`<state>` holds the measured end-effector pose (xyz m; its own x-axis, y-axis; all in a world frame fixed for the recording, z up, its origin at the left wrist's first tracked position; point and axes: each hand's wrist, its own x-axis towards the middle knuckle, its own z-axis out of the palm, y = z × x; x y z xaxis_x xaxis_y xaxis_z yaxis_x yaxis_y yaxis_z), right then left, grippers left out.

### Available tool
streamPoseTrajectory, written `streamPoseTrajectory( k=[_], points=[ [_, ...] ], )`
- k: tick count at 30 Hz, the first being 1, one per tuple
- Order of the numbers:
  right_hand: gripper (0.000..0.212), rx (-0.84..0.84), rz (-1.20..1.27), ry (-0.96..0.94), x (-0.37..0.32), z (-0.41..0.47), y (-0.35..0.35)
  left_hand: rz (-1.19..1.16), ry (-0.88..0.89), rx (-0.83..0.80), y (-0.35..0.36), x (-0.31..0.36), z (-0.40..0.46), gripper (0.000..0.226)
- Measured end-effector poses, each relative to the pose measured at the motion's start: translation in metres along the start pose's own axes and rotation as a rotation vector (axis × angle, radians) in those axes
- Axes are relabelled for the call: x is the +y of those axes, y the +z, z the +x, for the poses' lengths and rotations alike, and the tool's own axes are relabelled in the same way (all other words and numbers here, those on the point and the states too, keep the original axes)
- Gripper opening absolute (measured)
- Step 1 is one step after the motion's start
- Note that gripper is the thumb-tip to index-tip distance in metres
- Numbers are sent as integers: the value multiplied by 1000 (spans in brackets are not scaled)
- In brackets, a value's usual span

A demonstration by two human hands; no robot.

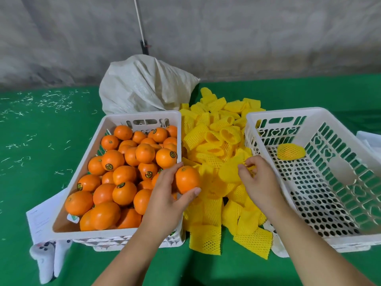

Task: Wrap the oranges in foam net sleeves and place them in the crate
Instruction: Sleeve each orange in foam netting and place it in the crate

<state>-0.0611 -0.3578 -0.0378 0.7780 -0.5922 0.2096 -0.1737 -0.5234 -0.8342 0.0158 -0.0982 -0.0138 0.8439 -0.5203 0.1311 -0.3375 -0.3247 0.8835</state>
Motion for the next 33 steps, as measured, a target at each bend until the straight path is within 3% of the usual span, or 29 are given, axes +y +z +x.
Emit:
streamPoseTrajectory(
  k=[5, 8, 10, 13, 16, 19, 22, 25, 28, 33],
  points=[
    [16, -95, 685, 365, -44, -28, 24, -306, -58, -56, 19, 8, 0, 67],
    [41, -177, 1002, 488, -57, -36, 30, -382, -34, -92, 22, 8, -1, 64],
    [39, -259, 963, 467, -57, -39, 29, -419, -53, -94, 21, 6, -3, 58],
    [31, -347, 711, 432, -53, -41, 30, -427, -82, -103, 19, 4, -5, 56],
    [16, -232, 549, 348, -51, -40, 29, -458, -110, -97, 20, 5, -8, 54],
    [6, -45, 397, 225, -51, -34, 29, -660, -214, -97, 24, 16, -9, 57],
    [20, 83, 195, 39, -56, -30, 33, -876, -314, -131, 26, 27, -8, 72],
    [28, 88, 25, -64, -60, -33, 35, -964, -320, -250, 23, 31, -7, 80],
    [27, 6, 119, -35, -63, -33, 33, -965, -321, -298, 20, 30, -6, 79],
    [19, -87, 331, 17, -70, -37, 21, -839, -342, -116, 24, 23, -3, 70]
  ],
)
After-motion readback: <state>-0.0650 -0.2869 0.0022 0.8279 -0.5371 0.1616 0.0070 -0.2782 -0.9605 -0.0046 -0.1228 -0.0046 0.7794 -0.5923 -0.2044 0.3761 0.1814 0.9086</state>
